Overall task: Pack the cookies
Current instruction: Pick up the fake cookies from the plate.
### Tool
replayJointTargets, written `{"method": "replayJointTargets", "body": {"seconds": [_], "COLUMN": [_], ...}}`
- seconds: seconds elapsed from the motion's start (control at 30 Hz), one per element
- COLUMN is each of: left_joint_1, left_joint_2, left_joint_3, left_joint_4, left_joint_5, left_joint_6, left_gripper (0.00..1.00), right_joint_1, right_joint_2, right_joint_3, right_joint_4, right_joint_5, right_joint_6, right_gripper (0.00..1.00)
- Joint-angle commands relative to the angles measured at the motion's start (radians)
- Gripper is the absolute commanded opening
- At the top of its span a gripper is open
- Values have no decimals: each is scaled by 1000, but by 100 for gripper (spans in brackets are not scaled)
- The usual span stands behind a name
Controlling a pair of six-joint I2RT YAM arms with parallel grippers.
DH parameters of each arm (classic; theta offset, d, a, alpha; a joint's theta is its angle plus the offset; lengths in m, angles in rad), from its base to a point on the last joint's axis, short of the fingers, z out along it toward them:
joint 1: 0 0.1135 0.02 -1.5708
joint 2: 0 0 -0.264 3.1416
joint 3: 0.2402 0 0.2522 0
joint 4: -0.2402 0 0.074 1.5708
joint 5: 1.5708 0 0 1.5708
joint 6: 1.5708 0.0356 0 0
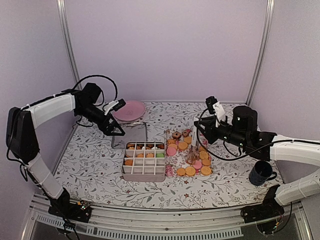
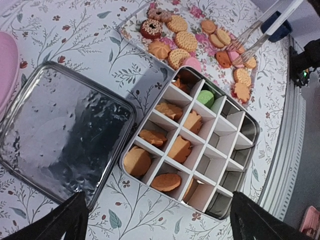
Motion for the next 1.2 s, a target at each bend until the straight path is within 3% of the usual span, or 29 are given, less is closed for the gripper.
{"method": "replayJointTargets", "body": {"seconds": [0.0, 0.23, 0.47, 0.83, 1.17], "left_joint_1": [-2, -5, -5, -6, -5], "left_joint_2": [10, -3, -11, -1, -11], "left_joint_3": [-15, -13, -8, 12, 11], "left_joint_4": [4, 8, 0, -11, -10], "left_joint_5": [8, -14, -36, -41, -59], "left_joint_6": [5, -1, 4, -3, -3], "left_gripper": [99, 99, 99, 99, 99], "right_joint_1": [2, 2, 2, 3, 2], "right_joint_2": [-27, 3, -33, -129, -86], "right_joint_3": [-29, -34, -62, -106, -127], "right_joint_4": [82, 143, 97, 7, 4], "right_joint_5": [41, 61, 51, 42, 13], "right_joint_6": [18, 6, -11, 6, 25], "right_gripper": [14, 17, 24, 26, 26]}}
